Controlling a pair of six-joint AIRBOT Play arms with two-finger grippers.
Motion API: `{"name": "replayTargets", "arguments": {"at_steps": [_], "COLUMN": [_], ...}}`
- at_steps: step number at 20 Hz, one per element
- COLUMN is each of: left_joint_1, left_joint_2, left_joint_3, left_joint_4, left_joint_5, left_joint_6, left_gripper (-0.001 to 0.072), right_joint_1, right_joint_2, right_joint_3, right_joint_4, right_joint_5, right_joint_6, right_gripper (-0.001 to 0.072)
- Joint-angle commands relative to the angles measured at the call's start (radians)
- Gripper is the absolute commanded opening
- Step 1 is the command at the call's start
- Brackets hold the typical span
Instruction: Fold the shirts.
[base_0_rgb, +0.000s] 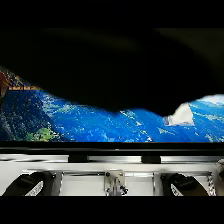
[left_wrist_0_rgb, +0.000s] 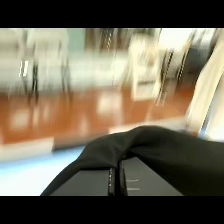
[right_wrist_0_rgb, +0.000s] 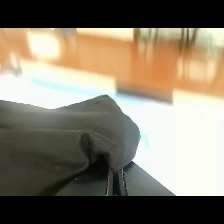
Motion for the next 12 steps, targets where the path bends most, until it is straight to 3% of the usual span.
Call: {"name": "replayTargets", "arguments": {"at_steps": [1,3,5,9,12], "left_joint_1": [0.000,-0.002,-0.002,-0.002,-0.002], "left_joint_2": [0.004,0.005,-0.002,-0.034,-0.094], "left_joint_3": [-0.124,-0.330,-0.581,-1.038,-1.179], "left_joint_4": [0.098,0.056,-0.008,-0.231,-0.423], "left_joint_5": [-0.247,-0.249,-0.217,0.035,0.239], "left_joint_6": [-0.087,-0.100,-0.100,-0.101,-0.100], "left_gripper": [0.0034,0.0034,0.0034,0.0034,0.0035], "right_joint_1": [-0.001,0.000,-0.001,-0.001,-0.001], "right_joint_2": [-0.047,-0.083,-0.137,-0.362,-0.539], "right_joint_3": [-0.126,-0.309,-0.492,-0.603,-0.561], "right_joint_4": [-0.051,-0.002,0.026,0.031,0.053], "right_joint_5": [-0.327,-0.275,-0.087,0.308,0.538], "right_joint_6": [0.048,0.047,0.047,0.108,0.203], "right_gripper": [0.0068,0.0068,0.0068,0.0068,0.0068]}}
